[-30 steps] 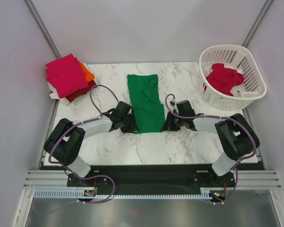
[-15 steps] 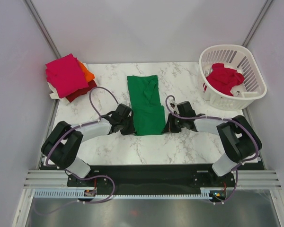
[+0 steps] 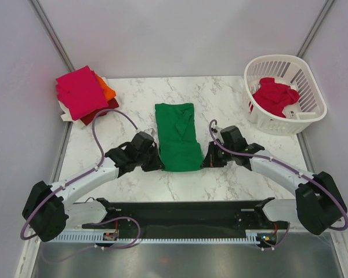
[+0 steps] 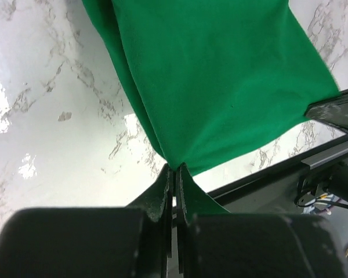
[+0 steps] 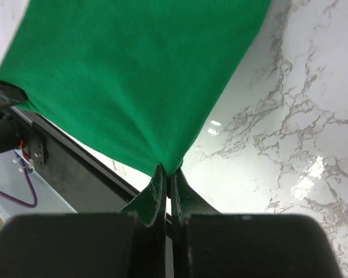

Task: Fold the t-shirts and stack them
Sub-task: Fold the tshirt

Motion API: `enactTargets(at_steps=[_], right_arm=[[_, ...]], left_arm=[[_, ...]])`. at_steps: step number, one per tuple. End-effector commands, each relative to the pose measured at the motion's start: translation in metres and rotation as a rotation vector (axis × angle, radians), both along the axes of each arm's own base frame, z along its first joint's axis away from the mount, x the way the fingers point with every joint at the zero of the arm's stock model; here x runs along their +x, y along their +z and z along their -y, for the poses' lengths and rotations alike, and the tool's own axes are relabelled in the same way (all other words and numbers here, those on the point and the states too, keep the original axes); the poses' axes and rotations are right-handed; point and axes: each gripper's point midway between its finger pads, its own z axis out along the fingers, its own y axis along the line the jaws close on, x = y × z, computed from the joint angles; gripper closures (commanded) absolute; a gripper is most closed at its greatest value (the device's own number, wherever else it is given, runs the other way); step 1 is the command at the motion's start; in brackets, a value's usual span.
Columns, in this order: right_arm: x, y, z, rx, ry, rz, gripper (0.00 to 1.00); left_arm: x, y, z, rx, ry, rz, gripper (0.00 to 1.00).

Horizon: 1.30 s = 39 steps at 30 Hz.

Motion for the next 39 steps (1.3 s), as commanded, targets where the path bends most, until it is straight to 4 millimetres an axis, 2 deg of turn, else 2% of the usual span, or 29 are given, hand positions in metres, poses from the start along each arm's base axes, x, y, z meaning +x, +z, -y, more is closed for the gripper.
enactTargets(at_steps=[1,2,3,5,6,8,9,12,13,14,15,16,17,18,22,23,24,26,28,29,31,32,33,34,35,36,37,38,39], right_arm=[[0.018,0.038,0.001,-0.008,-0.047,0.074,1.00],[0.022,0.046,0.000,-0.005,-0.049,0.092,1.00],[0.033,0.066,-0.005,0.012,-0.051,0.137,1.00],[0.044,0.076,-0.005,-0.010,-0.061,0.163,1.00],[0.055,0.092,-0.009,-0.001,-0.062,0.200,1.00],[0.066,0.092,-0.010,-0.030,-0.064,0.202,1.00],[0.076,0.104,-0.015,-0.023,-0.066,0.230,1.00],[0.100,0.108,-0.018,-0.054,-0.093,0.253,1.00],[0.109,0.102,-0.018,-0.064,-0.101,0.243,1.00],[0.115,0.103,-0.019,-0.068,-0.106,0.245,1.00],[0.125,0.113,-0.022,-0.057,-0.113,0.269,1.00],[0.133,0.108,-0.023,-0.066,-0.120,0.258,1.00],[0.139,0.111,-0.024,-0.066,-0.124,0.263,1.00],[0.149,0.121,-0.027,-0.053,-0.131,0.284,1.00],[0.180,0.119,-0.030,-0.054,-0.149,0.279,1.00],[0.189,0.127,-0.032,-0.042,-0.154,0.294,1.00],[0.196,0.117,-0.032,-0.052,-0.160,0.273,1.00],[0.207,0.121,-0.035,-0.040,-0.168,0.275,1.00],[0.219,0.108,-0.034,-0.053,-0.186,0.255,1.00],[0.225,0.105,-0.035,-0.057,-0.194,0.252,1.00],[0.243,0.095,-0.034,-0.072,-0.223,0.243,1.00],[0.255,0.101,-0.037,-0.062,-0.240,0.261,1.00],[0.266,0.078,-0.036,-0.080,-0.251,0.222,1.00],[0.275,0.072,-0.037,-0.075,-0.258,0.212,0.93],[0.285,0.067,-0.040,-0.060,-0.251,0.208,0.80],[0.311,0.058,-0.039,-0.066,-0.275,0.218,0.45],[0.323,0.055,-0.035,-0.077,-0.299,0.216,0.34],[0.346,0.078,-0.035,-0.047,-0.322,0.271,0.17],[0.358,0.059,-0.025,-0.076,-0.352,0.248,0.14]], left_arm=[[0.000,0.018,-0.011,0.029,0.056,-0.004,0.98],[0.005,0.023,-0.014,0.044,0.071,0.015,0.98],[0.008,0.031,-0.015,0.053,0.079,0.021,0.98],[0.018,0.048,-0.014,0.065,0.092,0.058,0.98],[0.019,0.047,-0.017,0.092,0.096,0.043,0.98],[0.031,0.059,-0.017,0.110,0.108,0.070,0.98],[0.035,0.063,-0.017,0.115,0.113,0.076,0.98],[0.053,0.076,-0.016,0.130,0.123,0.107,0.96],[0.061,0.073,-0.020,0.151,0.140,0.102,0.96],[0.070,0.083,-0.020,0.148,0.141,0.123,0.96],[0.076,0.085,-0.020,0.148,0.144,0.125,0.96],[0.085,0.081,-0.023,0.157,0.152,0.106,0.95],[0.095,0.089,-0.022,0.152,0.144,0.125,0.95],[0.101,0.090,-0.022,0.155,0.142,0.122,0.95],[0.135,0.091,-0.026,0.165,0.137,0.111,0.95],[0.146,0.089,-0.023,0.172,0.128,0.107,0.95],[0.151,0.086,-0.023,0.172,0.123,0.095,0.95],[0.171,0.079,-0.025,0.180,0.127,0.077,0.95],[0.186,0.076,-0.028,0.168,0.124,0.064,0.95],[0.199,0.083,-0.027,0.157,0.125,0.082,0.95],[0.218,0.061,-0.027,0.159,0.117,0.031,0.94],[0.235,0.073,-0.023,0.143,0.111,0.063,0.94],[0.244,0.045,-0.020,0.158,0.098,0.002,0.92],[0.257,0.037,-0.024,0.163,0.104,-0.008,0.89],[0.279,0.050,-0.023,0.155,0.106,0.041,0.85],[0.292,0.036,-0.027,0.175,0.129,0.023,0.78],[0.321,0.021,-0.031,0.153,0.145,0.021,0.50],[0.335,0.008,-0.029,0.126,0.132,0.005,0.37],[0.347,0.004,-0.033,0.064,0.130,-0.017,0.21]])
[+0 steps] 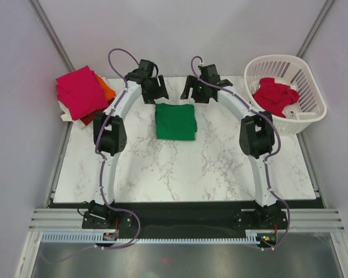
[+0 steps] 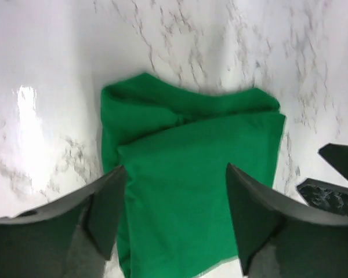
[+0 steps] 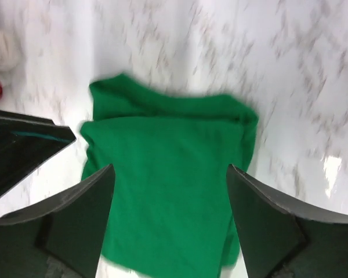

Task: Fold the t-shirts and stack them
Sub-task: Fold the tshirt

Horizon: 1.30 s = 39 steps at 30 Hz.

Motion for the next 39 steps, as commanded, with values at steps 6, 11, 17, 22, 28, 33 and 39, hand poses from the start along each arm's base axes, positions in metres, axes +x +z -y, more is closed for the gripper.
enactTargets(at_steps=[6,11,17,22,28,33,39], right_arm=[[0.049,0.069,0.040,-0.065,-0.076,0.204,0.09],[-0.004,0.041,0.049,-0.036,-0.053,0.163,0.10],[-0.085,0.035,0.031,0.161,0.023,0.126,0.17],[-0.141,0.019,0.014,0.190,0.129,0.051,0.18],[-0.184,0.000,0.026,0.143,0.160,0.021,0.19],[-0.201,-0.018,0.035,0.106,0.174,-0.017,0.20],[-0.207,-0.015,0.042,0.073,0.179,-0.009,0.19]], left_arm=[[0.040,0.014,-0.040,-0.089,0.074,0.006,0.18],[-0.012,0.026,-0.044,-0.030,0.057,-0.016,0.27],[-0.080,0.024,0.002,-0.077,-0.107,-0.007,0.31],[-0.098,-0.003,0.021,-0.155,-0.181,-0.010,0.46],[-0.126,-0.044,0.012,-0.131,-0.173,-0.124,0.50],[-0.106,-0.060,0.026,-0.193,-0.184,-0.081,0.60],[-0.109,-0.100,0.008,-0.117,-0.115,-0.147,0.62]])
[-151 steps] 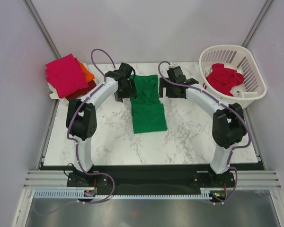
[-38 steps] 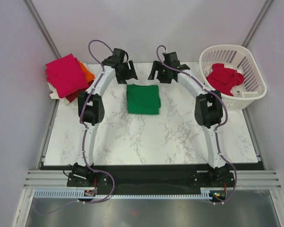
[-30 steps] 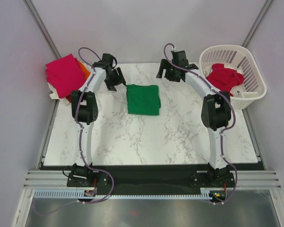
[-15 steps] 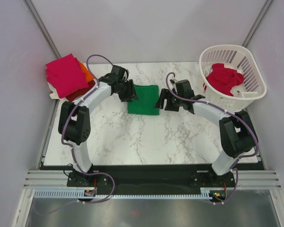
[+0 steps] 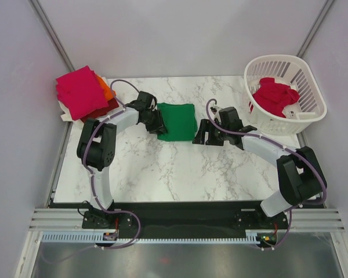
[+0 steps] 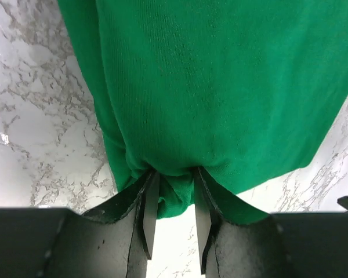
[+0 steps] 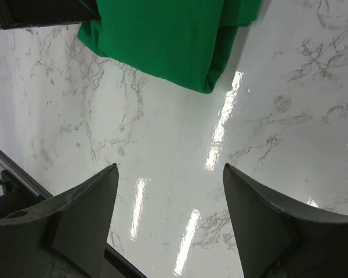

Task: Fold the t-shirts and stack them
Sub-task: Fold the tshirt, then neatly place the folded tshirt to the corner

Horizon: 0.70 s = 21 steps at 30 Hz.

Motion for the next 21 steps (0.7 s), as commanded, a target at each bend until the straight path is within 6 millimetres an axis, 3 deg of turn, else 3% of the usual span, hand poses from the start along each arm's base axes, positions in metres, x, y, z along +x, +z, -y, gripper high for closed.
enactTargets(at_steps=[1,6,7,8,10,13,17,21], right_arm=[[-0.002,0.016,0.004,-0.009,0.019,0.059,0.19],[-0.005,0.019,0.006,-0.019,0.028,0.063,0.19],[-0.005,0.021,0.006,-0.019,0.026,0.065,0.19],[-0.005,0.025,0.007,-0.021,0.025,0.070,0.19],[-0.004,0.032,0.008,-0.026,0.023,0.084,0.18],[0.000,0.053,0.012,-0.040,0.011,0.130,0.16],[-0.002,0.068,0.016,-0.058,0.015,0.148,0.15],[-0.013,0.079,0.020,-0.063,0.036,0.147,0.14]], left_arm=[[0.008,-0.016,-0.007,0.021,0.026,0.017,0.64],[0.009,0.019,-0.015,0.053,0.046,0.063,0.62],[0.020,0.047,-0.012,0.029,0.050,0.130,0.62],[0.026,0.060,-0.010,0.017,0.051,0.163,0.62],[0.019,0.073,-0.037,0.156,0.089,0.152,0.58],[0.031,0.111,-0.040,0.163,0.092,0.249,0.50],[0.052,0.120,-0.031,0.148,0.061,0.286,0.44],[0.087,0.093,-0.029,0.141,0.034,0.259,0.44]])
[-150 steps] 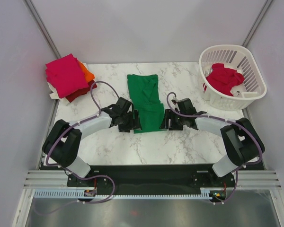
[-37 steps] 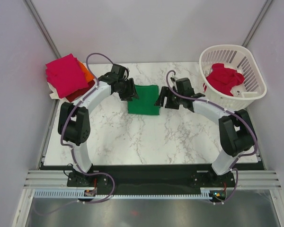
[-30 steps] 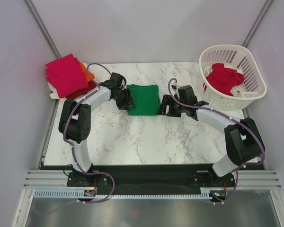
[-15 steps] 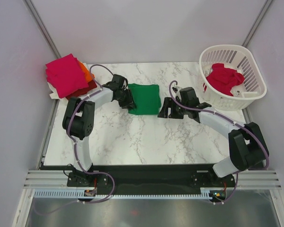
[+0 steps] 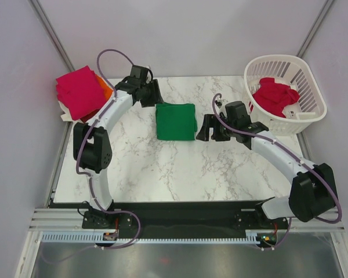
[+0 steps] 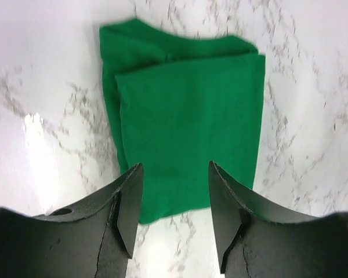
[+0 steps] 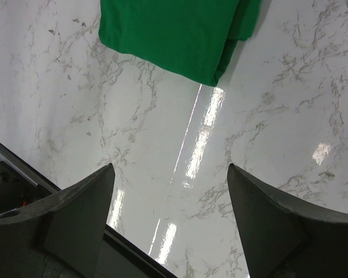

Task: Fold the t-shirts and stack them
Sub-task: Neatly place the folded tshirt to the corner

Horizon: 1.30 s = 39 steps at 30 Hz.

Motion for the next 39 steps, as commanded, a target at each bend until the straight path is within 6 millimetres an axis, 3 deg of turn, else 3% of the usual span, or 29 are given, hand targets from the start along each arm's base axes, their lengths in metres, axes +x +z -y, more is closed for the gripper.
enactTargets(at_steps=[1,4,6,7,13,20,26,32,36,37,39], right_arm=[[-0.009,0.024,0.006,-0.011,0.019,0.047,0.13],[-0.021,0.033,0.008,0.011,0.020,0.067,0.10],[-0.026,0.031,0.007,0.017,0.033,0.062,0.08],[-0.030,0.028,0.008,0.015,0.037,0.051,0.07],[-0.038,0.020,0.009,-0.002,0.056,0.036,0.06],[-0.038,0.005,0.004,-0.022,0.074,0.005,0.06],[-0.038,-0.003,0.004,-0.040,0.078,-0.008,0.06],[-0.037,-0.007,0.005,-0.052,0.076,-0.011,0.05],[-0.036,-0.007,0.005,-0.052,0.077,-0.012,0.05],[-0.036,-0.007,0.005,-0.055,0.076,-0.013,0.05],[-0.036,-0.007,0.005,-0.056,0.076,-0.011,0.05]], left_arm=[[0.026,-0.033,-0.009,0.042,-0.036,-0.039,0.44],[0.048,-0.055,-0.012,0.009,-0.015,-0.072,0.44],[0.059,-0.056,-0.008,-0.039,-0.021,-0.074,0.45],[0.061,-0.071,-0.007,-0.041,-0.019,-0.102,0.46],[0.060,-0.099,-0.005,-0.047,-0.037,-0.137,0.46],[0.060,-0.111,-0.003,-0.049,-0.061,-0.130,0.45],[0.062,-0.137,-0.006,-0.059,-0.064,-0.168,0.47],[0.057,-0.155,-0.009,-0.058,-0.067,-0.202,0.57],[0.056,-0.154,-0.001,-0.095,-0.093,-0.202,0.82],[0.056,-0.154,0.001,-0.110,-0.092,-0.204,0.95],[0.054,-0.149,0.010,-0.158,-0.113,-0.211,0.98]])
